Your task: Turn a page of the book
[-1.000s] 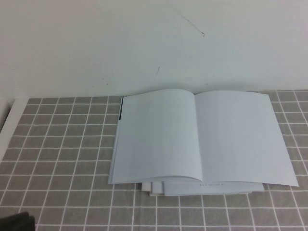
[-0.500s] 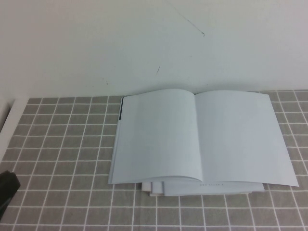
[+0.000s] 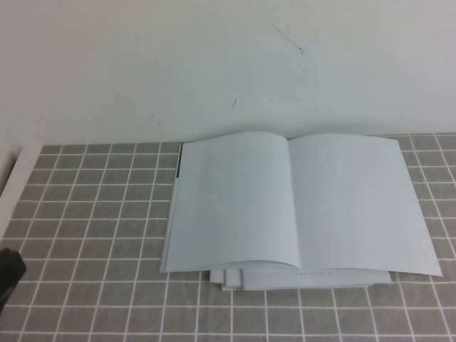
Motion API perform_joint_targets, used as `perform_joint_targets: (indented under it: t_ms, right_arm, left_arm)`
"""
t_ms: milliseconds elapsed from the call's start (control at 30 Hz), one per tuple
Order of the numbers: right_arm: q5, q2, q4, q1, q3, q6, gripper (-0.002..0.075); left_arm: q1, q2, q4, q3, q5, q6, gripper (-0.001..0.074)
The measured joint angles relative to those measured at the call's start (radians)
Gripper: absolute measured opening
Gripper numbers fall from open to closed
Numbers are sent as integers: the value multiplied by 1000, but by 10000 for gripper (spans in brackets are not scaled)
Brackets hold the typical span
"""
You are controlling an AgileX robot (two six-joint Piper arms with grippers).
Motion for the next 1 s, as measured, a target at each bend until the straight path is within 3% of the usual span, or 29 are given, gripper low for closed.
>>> perform_joint_targets:
  t_ms: [433,667,1000]
  right_arm:
    - [-1,0,2,0,0,0,-2]
    - [-1,0,2,0,0,0,-2]
    - [-1,0,4,0,0,0,-2]
  left_arm:
    - [2,-73,115,196,-107,111,-4]
    - [130,-205,380,376,-202,-201,-4]
    - [161,-302,567,470,-104,-254,-4]
